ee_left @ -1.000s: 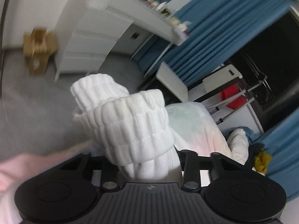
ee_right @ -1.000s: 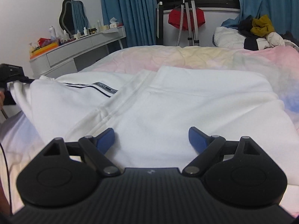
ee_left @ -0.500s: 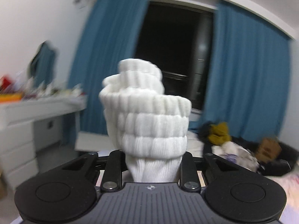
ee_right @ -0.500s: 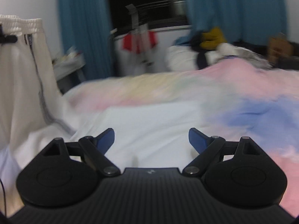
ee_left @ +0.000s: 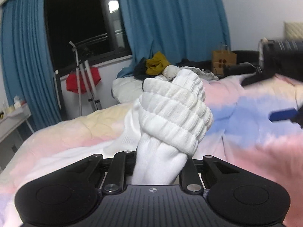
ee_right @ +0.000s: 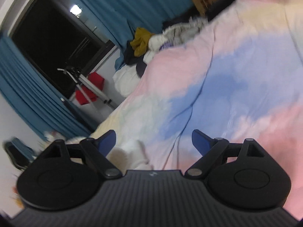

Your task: Fold clothes

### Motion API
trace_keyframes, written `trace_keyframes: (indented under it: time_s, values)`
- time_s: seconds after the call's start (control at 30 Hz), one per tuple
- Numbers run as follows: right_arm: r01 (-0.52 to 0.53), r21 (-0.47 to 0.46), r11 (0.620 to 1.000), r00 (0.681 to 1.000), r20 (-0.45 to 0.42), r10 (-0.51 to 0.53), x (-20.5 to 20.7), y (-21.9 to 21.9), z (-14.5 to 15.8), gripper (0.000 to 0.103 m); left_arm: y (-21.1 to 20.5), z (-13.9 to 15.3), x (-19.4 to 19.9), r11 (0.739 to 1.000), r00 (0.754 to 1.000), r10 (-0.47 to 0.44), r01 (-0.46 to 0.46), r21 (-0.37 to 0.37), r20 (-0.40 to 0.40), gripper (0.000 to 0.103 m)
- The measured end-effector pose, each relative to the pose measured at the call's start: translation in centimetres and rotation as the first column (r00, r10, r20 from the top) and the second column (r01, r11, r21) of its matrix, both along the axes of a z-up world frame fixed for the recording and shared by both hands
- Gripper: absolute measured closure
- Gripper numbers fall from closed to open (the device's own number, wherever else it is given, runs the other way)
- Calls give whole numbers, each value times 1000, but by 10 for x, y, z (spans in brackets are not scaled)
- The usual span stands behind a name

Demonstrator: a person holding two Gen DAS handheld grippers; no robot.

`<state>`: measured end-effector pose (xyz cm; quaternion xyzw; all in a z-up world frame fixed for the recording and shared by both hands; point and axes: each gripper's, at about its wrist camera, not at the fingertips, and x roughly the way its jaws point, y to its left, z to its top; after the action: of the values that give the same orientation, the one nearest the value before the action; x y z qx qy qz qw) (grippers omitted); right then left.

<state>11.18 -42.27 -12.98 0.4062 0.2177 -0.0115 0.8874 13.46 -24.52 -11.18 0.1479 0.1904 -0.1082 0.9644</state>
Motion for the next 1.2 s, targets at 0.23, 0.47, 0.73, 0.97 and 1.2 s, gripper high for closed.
trace_keyframes:
  time_s: [0.23,0.47,0.73,0.97,1.2]
  values:
    - [-173,219,960,985,40,168,30,7,-25,21,29,-13,-32,987,986,-146,151,60,-82,58]
    - [-299,212,930,954,43,297,53,37,-31,32,91,-19,-64,953,961,-198,235,191,-195,35]
    - [-357,115,927,934,49,354,32,37,-7,32,162,-17,-97,976,956,-158,189,107,-249,31]
    - [-455,-6,891,889,-63,454,59,71,-18,32,176,-10,-119,964,957,-142,192,182,-254,30]
    - [-468,9,884,884,15,468,108,86,-45,42,185,-24,-112,976,956,-87,138,167,-280,31]
